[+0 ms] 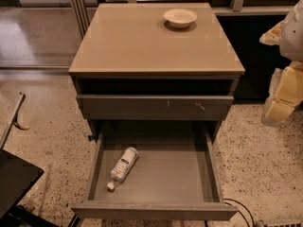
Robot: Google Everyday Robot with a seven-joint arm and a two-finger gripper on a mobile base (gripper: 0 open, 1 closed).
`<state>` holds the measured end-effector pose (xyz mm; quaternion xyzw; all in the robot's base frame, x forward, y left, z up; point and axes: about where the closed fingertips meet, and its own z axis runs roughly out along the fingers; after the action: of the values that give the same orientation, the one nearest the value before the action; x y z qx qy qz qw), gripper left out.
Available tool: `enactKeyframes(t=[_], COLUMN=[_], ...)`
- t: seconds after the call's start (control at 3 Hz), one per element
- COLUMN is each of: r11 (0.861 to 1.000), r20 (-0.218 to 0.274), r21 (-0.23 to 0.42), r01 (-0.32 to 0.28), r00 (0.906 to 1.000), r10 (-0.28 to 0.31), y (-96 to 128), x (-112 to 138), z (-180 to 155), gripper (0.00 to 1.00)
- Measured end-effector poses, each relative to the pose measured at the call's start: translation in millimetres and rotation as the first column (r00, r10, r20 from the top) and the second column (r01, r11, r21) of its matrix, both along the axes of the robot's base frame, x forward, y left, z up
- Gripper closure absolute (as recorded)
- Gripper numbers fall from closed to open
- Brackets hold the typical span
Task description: Pick blue plastic bottle from middle drawer and place on counter
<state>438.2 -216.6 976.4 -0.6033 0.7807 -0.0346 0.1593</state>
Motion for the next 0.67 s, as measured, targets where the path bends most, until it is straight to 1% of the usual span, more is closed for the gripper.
enactKeyframes(t=[0.33,0.67], r11=[1.000,0.999], r20=[0.000,0.008], r21=[0.000,0.043], r01=[0.000,-0.033], r00=[1.0000,0.9994], r10=[0.000,0.032], y=[0,9], x=[0,10], z=[0,-13], gripper=[0.00,0.00])
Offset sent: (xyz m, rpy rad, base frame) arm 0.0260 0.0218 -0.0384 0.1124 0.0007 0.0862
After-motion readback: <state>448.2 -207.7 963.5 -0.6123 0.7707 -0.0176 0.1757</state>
